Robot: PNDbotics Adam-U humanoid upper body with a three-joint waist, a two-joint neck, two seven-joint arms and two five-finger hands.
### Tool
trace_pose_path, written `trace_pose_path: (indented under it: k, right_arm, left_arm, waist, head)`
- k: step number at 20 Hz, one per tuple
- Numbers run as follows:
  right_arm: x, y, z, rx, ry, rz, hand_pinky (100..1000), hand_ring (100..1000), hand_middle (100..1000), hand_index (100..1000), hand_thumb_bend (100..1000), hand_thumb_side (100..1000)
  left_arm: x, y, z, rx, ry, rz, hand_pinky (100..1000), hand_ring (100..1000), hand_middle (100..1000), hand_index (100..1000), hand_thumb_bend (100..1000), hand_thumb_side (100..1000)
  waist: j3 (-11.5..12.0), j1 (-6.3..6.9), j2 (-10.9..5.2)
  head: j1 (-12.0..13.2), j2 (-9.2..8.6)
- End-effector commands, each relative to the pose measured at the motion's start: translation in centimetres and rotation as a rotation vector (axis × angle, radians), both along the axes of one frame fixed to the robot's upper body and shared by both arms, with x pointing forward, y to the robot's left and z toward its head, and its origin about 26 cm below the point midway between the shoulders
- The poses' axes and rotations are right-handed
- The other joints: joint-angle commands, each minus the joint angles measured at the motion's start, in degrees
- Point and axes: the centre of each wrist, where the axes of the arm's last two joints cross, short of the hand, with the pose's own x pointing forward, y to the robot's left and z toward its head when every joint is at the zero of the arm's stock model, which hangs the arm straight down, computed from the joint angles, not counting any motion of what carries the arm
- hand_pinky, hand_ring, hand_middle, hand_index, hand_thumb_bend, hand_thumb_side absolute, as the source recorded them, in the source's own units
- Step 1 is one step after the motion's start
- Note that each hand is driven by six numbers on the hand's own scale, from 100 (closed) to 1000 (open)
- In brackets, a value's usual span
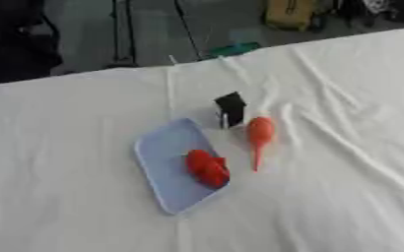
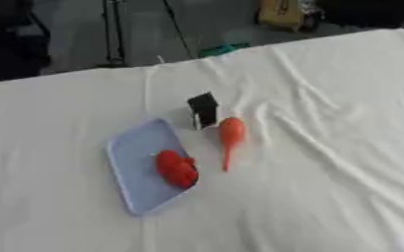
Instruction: Pick up objects on the table and place them in the box.
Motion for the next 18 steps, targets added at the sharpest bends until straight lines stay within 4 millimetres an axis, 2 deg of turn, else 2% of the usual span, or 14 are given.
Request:
trace_pose_path:
  k: [1, 7, 8, 13, 16, 18]
  right_arm:
    - [-0.7, -0.1, 1.0, -0.004, -0.044, 0.022, 845, 832, 779, 868, 100, 948]
    - [-0.8, 0.8, 1.4, -0.016, -0.069, 0.063, 849, 840, 797, 887, 100, 962]
    - [-0.8, 1.0, 1.5, -0.022, -0.072, 0.072, 861, 861, 826, 912, 100, 986]
    - [-0.9, 4.7, 1.7, -0.100, -0.082, 0.203, 875, 892, 860, 923, 100, 991]
    - [-0.8, 6.9, 2.1, -0.170, -0.094, 0.247, 885, 907, 881, 931, 100, 991]
    - [-0.3, 8.2, 2.3, -0.215, -0.086, 0.263, 889, 912, 889, 935, 100, 992]
  left_arm:
    - [-0.6, 0.8, 0.9, 0.024, -0.013, 0.014, 817, 947, 992, 946, 100, 1000]
    - [-0.6, 0.9, 0.6, 0.014, -0.005, 0.022, 818, 948, 992, 945, 100, 1000]
    - [-0.6, 0.9, 0.6, 0.014, -0.003, 0.023, 817, 948, 991, 943, 100, 1000]
    - [-0.5, 0.5, 0.2, 0.015, 0.021, 0.000, 817, 947, 987, 933, 100, 1000]
    - [-0.5, 0.5, 0.1, 0.017, 0.029, -0.001, 815, 947, 985, 930, 100, 1000]
    - [-0.5, 0.4, 0.1, 0.017, 0.032, -0.009, 815, 947, 986, 929, 100, 1000]
  waist:
    - [0.0, -0.25, -0.71]
    - [0.2, -0.38, -0.73]
    - [0.2, -0.42, -0.78]
    - [1.6, -1.04, -1.68]
    - [1.4, -1.03, -1.74]
    - [1.9, -1.20, -1.69]
  head:
    - [0.1, -0.76]
    - [0.4, -0.82]
    - [0.4, -0.82]
    - [-1.2, -0.11]
    - [-1.1, -0.02]
    - [-1.9, -0.02]
